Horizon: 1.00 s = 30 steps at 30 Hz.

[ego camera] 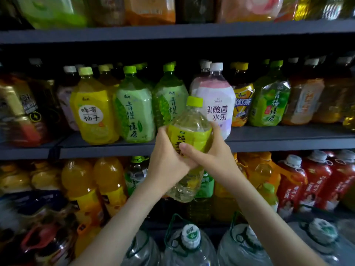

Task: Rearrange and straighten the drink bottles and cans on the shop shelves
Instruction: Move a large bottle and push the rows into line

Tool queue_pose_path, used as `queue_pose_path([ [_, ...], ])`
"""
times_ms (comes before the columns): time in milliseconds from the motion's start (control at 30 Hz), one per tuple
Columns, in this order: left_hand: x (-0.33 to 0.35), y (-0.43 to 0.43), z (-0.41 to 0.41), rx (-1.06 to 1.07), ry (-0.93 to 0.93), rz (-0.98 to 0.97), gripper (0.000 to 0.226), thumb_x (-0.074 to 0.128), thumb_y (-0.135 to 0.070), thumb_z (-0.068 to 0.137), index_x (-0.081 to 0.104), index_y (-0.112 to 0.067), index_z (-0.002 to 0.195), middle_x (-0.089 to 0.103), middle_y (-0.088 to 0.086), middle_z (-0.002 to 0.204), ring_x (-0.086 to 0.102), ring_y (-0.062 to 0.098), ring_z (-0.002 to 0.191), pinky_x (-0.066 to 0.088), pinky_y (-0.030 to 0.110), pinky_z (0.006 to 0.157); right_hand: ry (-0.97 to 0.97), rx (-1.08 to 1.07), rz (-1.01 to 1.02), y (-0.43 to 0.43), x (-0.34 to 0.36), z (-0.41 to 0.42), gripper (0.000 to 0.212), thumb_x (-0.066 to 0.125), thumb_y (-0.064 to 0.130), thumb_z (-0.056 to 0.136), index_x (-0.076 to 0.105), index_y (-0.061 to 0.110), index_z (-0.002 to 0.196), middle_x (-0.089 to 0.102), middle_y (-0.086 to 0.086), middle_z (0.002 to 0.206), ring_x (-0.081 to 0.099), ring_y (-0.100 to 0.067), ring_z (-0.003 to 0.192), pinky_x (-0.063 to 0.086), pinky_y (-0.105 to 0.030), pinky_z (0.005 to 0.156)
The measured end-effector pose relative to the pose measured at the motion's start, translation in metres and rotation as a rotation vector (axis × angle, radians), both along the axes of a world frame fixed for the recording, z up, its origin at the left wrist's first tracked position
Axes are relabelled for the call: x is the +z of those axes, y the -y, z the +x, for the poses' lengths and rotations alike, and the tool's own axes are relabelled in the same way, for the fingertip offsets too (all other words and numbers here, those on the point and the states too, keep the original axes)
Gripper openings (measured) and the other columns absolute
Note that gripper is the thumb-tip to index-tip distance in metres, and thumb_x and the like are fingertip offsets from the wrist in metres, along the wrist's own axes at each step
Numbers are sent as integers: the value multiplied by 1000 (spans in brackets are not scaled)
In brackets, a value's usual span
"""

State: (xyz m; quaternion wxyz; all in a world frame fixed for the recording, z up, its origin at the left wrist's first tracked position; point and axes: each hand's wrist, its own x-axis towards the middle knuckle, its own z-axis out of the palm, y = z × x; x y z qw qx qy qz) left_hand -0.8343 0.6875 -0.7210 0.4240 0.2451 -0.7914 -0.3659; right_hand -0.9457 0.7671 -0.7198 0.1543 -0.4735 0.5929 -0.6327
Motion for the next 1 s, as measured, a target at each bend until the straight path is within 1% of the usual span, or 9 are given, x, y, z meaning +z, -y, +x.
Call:
queue_pose_path([
  [100, -8, 19, 17, -353, 90, 130, 84, 79, -45, 62, 34, -43, 132, 52, -15, 132, 53, 2, 119, 47, 26, 97, 270, 49, 2, -7, -17, -9, 59, 82, 35, 69, 55, 27, 121, 72, 1, 110, 69, -17, 101, 57, -41, 86],
  [167, -12, 26, 19, -535, 140, 233, 85, 75, -35, 73, 23, -52, 138, 45, -27, 137, 47, -6, 124, 44, 20, 96, 368, 94, 24, -11, -20, -13, 57, 76, 32, 72, 56, 19, 123, 72, -4, 111, 70, -22, 100, 58, -41, 81],
  [233, -14, 30, 12, -624, 151, 319, 90, 74, -32, 75, 17, -57, 139, 41, -30, 140, 45, -5, 126, 44, 20, 96, 373, 113, 63, -14, -19, -17, 55, 73, 30, 74, 55, 16, 125, 71, -5, 112, 70, -22, 100, 59, -36, 79],
  [333, -10, 32, 2, -634, 153, 364, 94, 75, -36, 70, 18, -57, 142, 44, -24, 141, 49, 3, 126, 46, 27, 97, 406, 107, 125, -19, -12, -24, 56, 72, 30, 74, 53, 20, 126, 71, -1, 111, 70, -19, 99, 58, -30, 76],
  [567, 12, 9, -18, -607, 195, 580, 93, 79, -28, 67, 26, -50, 139, 61, -23, 123, 59, 4, 114, 49, 20, 86, 563, 41, 228, -41, 17, -37, 60, 70, 30, 73, 44, 31, 128, 71, 3, 109, 69, -13, 99, 56, -26, 72],
  [700, 41, -14, -26, -558, 259, 718, 93, 81, -34, 59, 34, -50, 137, 65, -12, 122, 63, 10, 109, 52, 24, 84, 624, -61, 278, -64, 46, -33, 61, 68, 22, 87, 32, 26, 135, 60, -4, 118, 68, -4, 93, 55, -22, 70],
  [833, 75, -42, -36, -558, 355, 825, 97, 82, -34, 52, 37, -46, 137, 69, -15, 113, 67, 11, 103, 54, 28, 82, 753, -149, 314, -95, 81, -27, 50, 60, 13, 91, 34, 24, 133, 59, 5, 110, 67, 3, 83, 53, -19, 67],
  [933, 107, -65, -45, -575, 437, 873, 97, 84, -33, 48, 37, -52, 131, 67, -8, 118, 67, 12, 103, 55, 28, 78, 887, -187, 311, -125, 110, -27, 58, 64, 22, 86, 34, 32, 135, 62, 3, 114, 69, -5, 89, 55, -24, 69],
  [1000, 133, -84, -55, -604, 491, 884, 97, 84, -32, 48, 36, -52, 131, 68, -6, 117, 67, 12, 103, 55, 27, 79, 944, -232, 300, -148, 135, -30, 55, 63, 21, 87, 37, 33, 134, 63, 3, 115, 70, -5, 88, 55, -24, 68],
])
